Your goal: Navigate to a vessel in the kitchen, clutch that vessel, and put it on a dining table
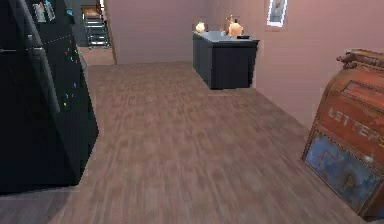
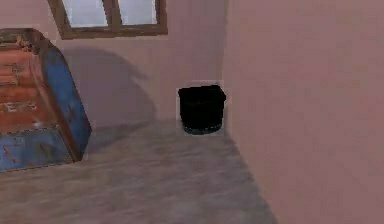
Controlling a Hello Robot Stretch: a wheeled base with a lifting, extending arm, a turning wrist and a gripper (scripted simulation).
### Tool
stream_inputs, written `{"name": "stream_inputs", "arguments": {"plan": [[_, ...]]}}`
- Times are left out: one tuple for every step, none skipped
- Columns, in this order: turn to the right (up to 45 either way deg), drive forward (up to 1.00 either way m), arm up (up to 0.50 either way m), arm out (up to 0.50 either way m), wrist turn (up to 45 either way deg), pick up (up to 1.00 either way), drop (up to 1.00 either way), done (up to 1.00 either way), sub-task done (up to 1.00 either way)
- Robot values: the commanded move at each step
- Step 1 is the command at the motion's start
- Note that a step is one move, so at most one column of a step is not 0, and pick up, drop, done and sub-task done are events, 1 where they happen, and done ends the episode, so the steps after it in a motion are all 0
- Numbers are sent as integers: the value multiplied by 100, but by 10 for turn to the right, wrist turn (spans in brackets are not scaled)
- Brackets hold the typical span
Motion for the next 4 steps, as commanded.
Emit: {"name": "stream_inputs", "arguments": {"plan": [[0,100,0,0,0,0,0,0,0],[0,100,0,0,0,0,0,0,0],[-30,0,0,0,0,0,0,0,0],[0,100,0,0,0,0,0,0,0]]}}
